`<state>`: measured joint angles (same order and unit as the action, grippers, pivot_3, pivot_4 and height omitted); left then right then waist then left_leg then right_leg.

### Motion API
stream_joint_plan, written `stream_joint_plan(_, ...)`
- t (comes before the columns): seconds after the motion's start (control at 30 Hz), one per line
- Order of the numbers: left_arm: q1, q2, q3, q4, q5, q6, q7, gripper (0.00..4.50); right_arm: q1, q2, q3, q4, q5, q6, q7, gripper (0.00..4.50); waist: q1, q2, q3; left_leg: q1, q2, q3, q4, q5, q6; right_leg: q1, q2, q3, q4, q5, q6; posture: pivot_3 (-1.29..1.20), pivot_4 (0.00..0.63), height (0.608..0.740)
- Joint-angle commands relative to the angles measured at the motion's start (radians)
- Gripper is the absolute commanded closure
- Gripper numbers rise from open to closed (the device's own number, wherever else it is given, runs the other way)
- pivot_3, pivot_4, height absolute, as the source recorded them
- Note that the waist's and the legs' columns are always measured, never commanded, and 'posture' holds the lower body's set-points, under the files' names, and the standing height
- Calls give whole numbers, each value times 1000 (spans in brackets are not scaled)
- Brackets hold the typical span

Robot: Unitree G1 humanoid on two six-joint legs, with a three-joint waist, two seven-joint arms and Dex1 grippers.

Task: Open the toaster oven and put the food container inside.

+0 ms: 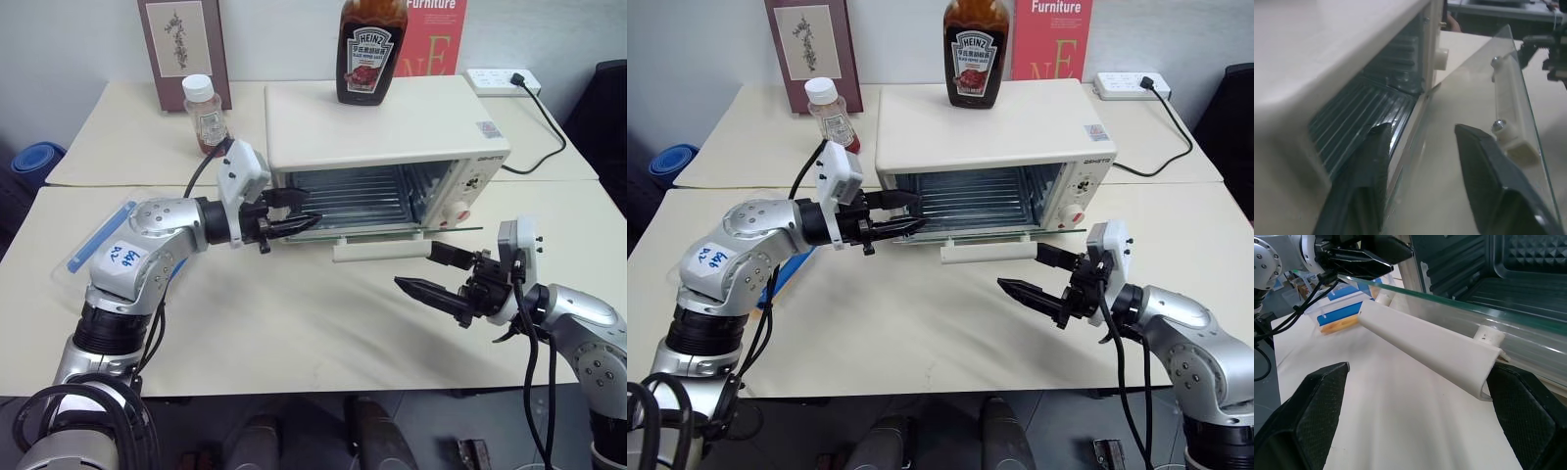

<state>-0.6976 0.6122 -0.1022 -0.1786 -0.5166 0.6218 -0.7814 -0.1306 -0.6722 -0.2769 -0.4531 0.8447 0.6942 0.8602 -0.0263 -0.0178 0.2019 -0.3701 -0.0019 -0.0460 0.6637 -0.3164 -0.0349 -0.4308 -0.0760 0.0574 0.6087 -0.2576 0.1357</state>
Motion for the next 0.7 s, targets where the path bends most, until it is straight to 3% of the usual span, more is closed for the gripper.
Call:
stream_joint_plan(0.03, 7, 20, -7, -14, 36, -35, -45, 3593, 20, 0, -6, -68, 26, -26, 7, 0, 0, 0, 0, 0, 0, 0, 0, 0, 0, 0, 0, 0, 0, 0, 0, 0, 150, 740)
stream_joint_plan(0.13, 31, 36, -34, -29, 60, -48, -93, 4459, 45, -9, -29, -85, 26, -27, -13, 0, 0, 0, 0, 0, 0, 0, 0, 0, 0, 0, 0, 0, 0, 0, 0, 0, 150, 740)
stream_joint_plan(0.27, 52, 41, -60, -36, 92, -97, -146, 4488, 146, -45, -77, -117, 27, -4, -23, 0, 3, 0, 0, 0, 0, 0, 0, 0, 0, 0, 0, 0, 0, 0, 0, 0, 150, 740)
stream_joint_plan(0.53, 78, 40, -156, 10, 211, -211, -235, 4488, 484, -93, -343, -257, 147, 20, 20, 0, 24, -1, 0, 1, 0, 1, 2, -1, 1, 3, 0, 1, -2, 1, 1, 0, 150, 740)
stream_joint_plan(0.7, 94, 26, -193, 37, 279, -257, -247, 4488, 525, -142, -464, -269, 263, 34, 29, 0, 22, -1, 0, 2, 0, 1, 2, 0, 1, 4, 0, 1, -2, 1, 1, 0, 150, 740)
